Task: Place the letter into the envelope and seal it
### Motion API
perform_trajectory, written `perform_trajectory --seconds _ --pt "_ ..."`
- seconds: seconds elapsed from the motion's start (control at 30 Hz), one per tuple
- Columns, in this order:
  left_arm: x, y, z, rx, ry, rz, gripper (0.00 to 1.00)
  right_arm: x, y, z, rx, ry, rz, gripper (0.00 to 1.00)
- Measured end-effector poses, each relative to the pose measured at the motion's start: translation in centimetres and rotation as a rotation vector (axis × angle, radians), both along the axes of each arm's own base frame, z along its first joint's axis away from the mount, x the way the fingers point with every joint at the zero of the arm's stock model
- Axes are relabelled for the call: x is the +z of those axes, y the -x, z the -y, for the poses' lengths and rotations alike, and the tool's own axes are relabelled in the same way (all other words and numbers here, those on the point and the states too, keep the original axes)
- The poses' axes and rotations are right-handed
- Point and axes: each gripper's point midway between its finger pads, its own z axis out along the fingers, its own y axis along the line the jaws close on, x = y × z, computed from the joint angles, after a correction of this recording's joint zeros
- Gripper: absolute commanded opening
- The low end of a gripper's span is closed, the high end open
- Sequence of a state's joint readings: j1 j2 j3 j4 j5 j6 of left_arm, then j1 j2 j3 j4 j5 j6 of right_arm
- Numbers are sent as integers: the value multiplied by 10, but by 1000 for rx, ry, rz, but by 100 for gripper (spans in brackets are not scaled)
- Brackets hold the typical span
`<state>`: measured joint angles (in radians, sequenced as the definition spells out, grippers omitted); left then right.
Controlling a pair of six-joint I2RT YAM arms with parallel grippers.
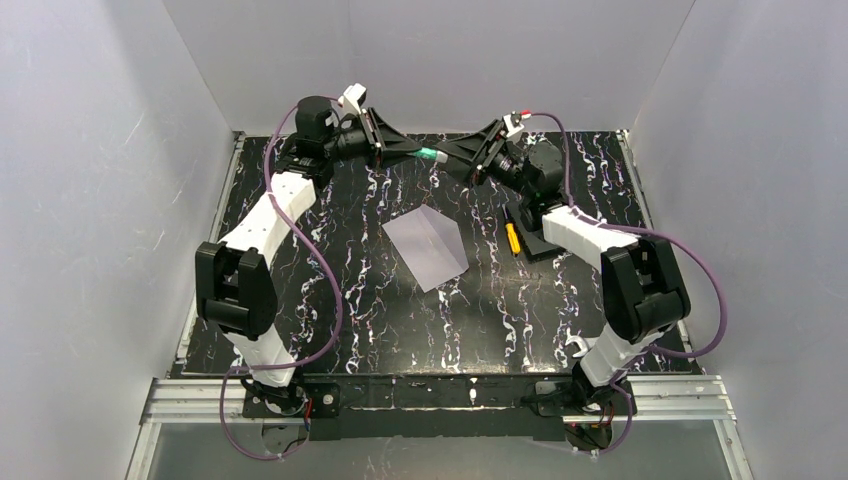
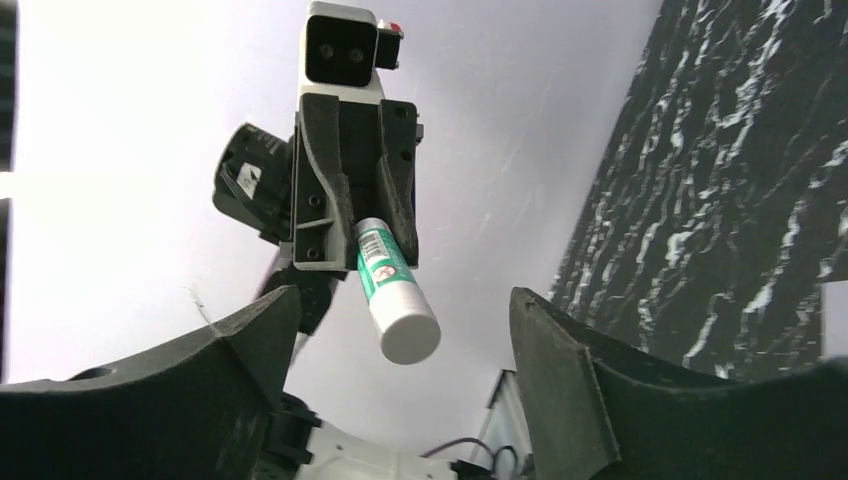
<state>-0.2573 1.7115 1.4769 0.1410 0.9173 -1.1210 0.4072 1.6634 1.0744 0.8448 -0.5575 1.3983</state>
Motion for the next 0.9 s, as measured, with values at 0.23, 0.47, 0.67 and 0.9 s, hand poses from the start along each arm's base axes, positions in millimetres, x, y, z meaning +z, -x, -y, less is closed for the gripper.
perform_trajectory --seconds 0.23,0.47,0.67,0.9 --pt "17 -6 0 27 37 10 0 24 1 1 29 -140 -20 50" --pt "27 -8 -2 32 58 17 0 29 -1 -1 63 -209 -46 45" --pt "35 -5 -1 14 73 27 0 37 0 -3 86 -209 -29 35" --pt "40 -6 -5 15 89 7 0 36 -1 -7 104 -177 -17 1"
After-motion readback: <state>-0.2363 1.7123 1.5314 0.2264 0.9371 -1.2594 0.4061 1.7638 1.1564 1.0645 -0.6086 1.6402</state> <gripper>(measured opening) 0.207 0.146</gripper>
